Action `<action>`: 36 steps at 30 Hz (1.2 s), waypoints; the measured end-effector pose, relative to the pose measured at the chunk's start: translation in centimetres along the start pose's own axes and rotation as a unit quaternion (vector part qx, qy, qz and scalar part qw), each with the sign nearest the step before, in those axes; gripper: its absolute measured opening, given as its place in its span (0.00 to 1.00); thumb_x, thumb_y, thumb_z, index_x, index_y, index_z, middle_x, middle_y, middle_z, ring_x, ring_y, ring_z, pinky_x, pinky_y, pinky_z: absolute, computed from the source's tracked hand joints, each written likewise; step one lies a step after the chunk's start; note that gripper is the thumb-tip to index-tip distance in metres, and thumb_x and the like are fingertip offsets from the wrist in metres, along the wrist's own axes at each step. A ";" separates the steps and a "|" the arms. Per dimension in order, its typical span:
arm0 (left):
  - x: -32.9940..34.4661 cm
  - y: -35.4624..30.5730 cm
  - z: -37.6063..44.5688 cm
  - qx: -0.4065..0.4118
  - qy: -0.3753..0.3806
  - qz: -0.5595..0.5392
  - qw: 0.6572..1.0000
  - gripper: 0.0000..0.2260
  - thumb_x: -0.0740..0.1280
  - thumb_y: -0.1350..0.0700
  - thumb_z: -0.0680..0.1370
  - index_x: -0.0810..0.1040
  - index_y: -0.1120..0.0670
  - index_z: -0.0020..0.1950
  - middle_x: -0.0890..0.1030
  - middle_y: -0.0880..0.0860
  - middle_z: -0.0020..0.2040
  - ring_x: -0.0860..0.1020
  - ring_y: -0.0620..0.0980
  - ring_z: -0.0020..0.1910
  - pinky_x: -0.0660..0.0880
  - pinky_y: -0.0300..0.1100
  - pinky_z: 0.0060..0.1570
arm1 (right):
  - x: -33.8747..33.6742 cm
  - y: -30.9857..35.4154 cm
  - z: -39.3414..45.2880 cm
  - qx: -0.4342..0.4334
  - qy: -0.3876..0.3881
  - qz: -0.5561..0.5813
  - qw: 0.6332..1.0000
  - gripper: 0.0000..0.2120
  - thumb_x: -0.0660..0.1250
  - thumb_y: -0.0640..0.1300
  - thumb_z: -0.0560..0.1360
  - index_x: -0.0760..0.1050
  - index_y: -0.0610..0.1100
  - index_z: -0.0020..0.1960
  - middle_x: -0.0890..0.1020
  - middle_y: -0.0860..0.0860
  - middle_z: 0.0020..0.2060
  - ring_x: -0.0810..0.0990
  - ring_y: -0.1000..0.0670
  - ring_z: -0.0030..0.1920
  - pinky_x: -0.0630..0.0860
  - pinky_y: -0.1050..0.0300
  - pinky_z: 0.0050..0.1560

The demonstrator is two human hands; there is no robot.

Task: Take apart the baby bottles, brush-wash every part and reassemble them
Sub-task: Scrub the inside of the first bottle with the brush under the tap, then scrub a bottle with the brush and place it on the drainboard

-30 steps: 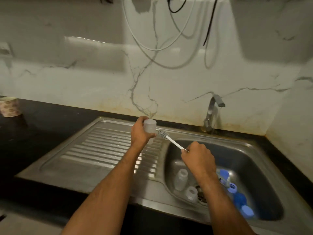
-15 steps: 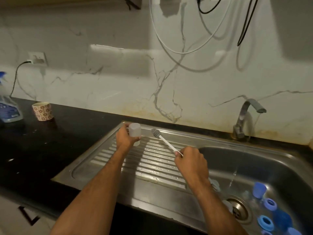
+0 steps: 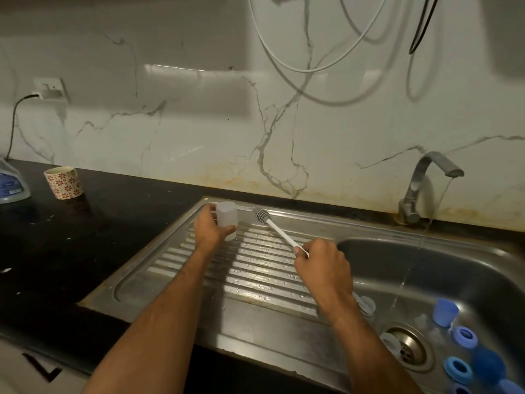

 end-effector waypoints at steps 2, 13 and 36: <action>0.0 0.3 -0.1 -0.001 -0.002 0.012 1.000 0.32 0.82 0.62 0.66 0.72 0.57 0.66 0.80 0.59 0.64 0.79 0.60 0.62 0.80 0.59 0.57 | 0.3 -0.1 -0.1 0.001 0.000 0.001 1.000 0.14 0.66 0.56 0.81 0.83 0.48 0.49 0.80 0.54 0.36 0.78 0.55 0.35 0.77 0.57 0.34; 0.1 1.1 -0.5 -0.014 0.009 0.006 1.000 0.31 0.81 0.62 0.66 0.73 0.56 0.66 0.79 0.58 0.65 0.78 0.59 0.63 0.79 0.57 0.60 | 0.6 -0.5 -0.4 -0.005 0.012 0.010 1.000 0.14 0.66 0.56 0.81 0.83 0.48 0.51 0.81 0.54 0.36 0.80 0.55 0.35 0.81 0.55 0.37; -1.8 -0.4 -6.6 -0.028 -0.007 -0.019 0.999 0.26 0.81 0.58 0.68 0.75 0.58 0.63 0.81 0.58 0.59 0.80 0.57 0.58 0.79 0.53 0.59 | -6.0 -2.2 -3.5 0.008 -0.014 -0.004 1.000 0.13 0.65 0.56 0.81 0.81 0.47 0.52 0.82 0.53 0.40 0.80 0.52 0.38 0.82 0.52 0.41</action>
Point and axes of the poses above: each hand's wrist, its own z-axis towards the middle knuckle, its own x-axis out of the palm, y = z × x, the point moved 9 cm from there along z, towards the middle knuckle
